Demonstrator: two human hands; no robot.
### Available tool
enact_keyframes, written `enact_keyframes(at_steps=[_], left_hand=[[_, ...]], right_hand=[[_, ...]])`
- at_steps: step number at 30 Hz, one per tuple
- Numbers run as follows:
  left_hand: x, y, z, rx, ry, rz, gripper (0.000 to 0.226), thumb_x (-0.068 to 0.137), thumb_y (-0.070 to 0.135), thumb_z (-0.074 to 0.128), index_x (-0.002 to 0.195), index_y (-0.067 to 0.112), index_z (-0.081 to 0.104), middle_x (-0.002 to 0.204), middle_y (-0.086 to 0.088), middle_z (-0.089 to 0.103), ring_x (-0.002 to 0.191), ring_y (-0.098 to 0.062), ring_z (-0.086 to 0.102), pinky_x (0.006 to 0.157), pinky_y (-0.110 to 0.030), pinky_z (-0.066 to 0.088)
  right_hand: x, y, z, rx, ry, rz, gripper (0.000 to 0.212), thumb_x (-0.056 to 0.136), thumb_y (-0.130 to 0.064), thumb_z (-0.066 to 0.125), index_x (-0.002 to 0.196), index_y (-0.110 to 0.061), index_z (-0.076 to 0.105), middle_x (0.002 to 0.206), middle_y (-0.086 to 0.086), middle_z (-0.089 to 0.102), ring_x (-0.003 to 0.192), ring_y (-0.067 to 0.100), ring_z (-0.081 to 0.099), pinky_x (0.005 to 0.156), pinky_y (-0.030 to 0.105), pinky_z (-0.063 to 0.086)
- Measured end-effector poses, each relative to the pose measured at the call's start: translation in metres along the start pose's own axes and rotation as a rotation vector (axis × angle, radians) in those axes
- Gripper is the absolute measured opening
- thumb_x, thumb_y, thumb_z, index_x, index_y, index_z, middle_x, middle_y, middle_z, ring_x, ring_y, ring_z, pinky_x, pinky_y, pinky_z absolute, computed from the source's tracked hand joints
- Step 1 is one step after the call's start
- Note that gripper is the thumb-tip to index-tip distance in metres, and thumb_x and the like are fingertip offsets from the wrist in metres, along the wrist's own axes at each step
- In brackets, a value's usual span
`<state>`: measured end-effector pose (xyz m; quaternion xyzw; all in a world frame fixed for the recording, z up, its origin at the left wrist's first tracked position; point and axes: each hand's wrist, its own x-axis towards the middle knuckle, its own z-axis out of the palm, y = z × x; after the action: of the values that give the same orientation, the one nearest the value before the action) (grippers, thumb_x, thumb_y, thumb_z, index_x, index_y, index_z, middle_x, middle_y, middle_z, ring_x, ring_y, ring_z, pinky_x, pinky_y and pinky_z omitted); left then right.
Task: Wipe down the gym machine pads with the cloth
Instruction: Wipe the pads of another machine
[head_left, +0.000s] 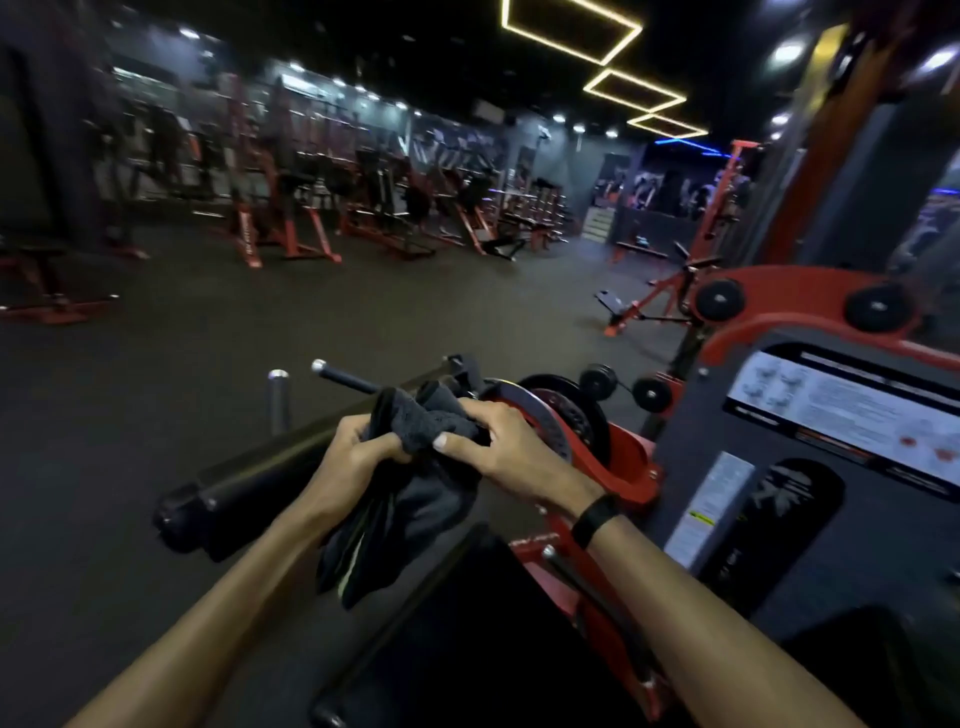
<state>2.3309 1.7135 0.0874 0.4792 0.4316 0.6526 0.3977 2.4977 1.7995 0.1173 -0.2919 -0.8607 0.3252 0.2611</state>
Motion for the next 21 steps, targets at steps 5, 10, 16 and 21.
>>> enact_keyframes(at_steps=[5,10,16,21], left_hand=[[0.011,0.027,-0.093,0.089,0.077,0.011,0.016,0.069,0.017,0.065,0.076,0.003,0.067,0.075,-0.012,0.065,0.074,-0.021,0.063,0.069,-0.032,0.048],[0.013,0.051,-0.176,0.135,0.214,-0.029,0.010,0.090,0.003,0.056,0.082,0.003,0.063,0.068,0.003,0.072,0.070,-0.009,0.069,0.064,-0.019,0.052],[0.012,0.081,-0.250,0.117,0.370,-0.162,0.015,0.091,0.000,0.048,0.077,0.005,0.053,0.064,0.000,0.063,0.060,-0.008,0.063,0.062,-0.022,0.050],[0.019,0.095,-0.315,0.146,0.483,-0.226,0.040,0.059,0.028,0.064,0.093,0.007,0.057,0.089,-0.011,0.062,0.085,-0.024,0.062,0.077,-0.037,0.048]], right_hand=[[0.082,-0.038,0.060,0.149,-0.115,-0.071,0.039,0.092,-0.048,0.056,0.108,-0.014,0.070,0.105,0.008,0.073,0.103,0.019,0.068,0.094,0.047,0.053],[0.152,-0.080,0.129,0.210,-0.114,-0.209,0.052,0.097,-0.054,0.042,0.067,-0.012,0.037,0.071,-0.001,0.039,0.069,0.010,0.038,0.069,0.037,0.031],[0.219,-0.114,0.195,0.358,-0.183,-0.253,0.055,0.094,-0.040,0.051,0.063,0.002,0.036,0.066,0.005,0.034,0.063,0.018,0.031,0.059,0.029,0.030],[0.275,-0.134,0.237,0.446,-0.212,-0.295,0.059,0.092,-0.044,0.053,0.064,0.006,0.040,0.065,0.006,0.037,0.063,0.019,0.034,0.063,0.030,0.032]])
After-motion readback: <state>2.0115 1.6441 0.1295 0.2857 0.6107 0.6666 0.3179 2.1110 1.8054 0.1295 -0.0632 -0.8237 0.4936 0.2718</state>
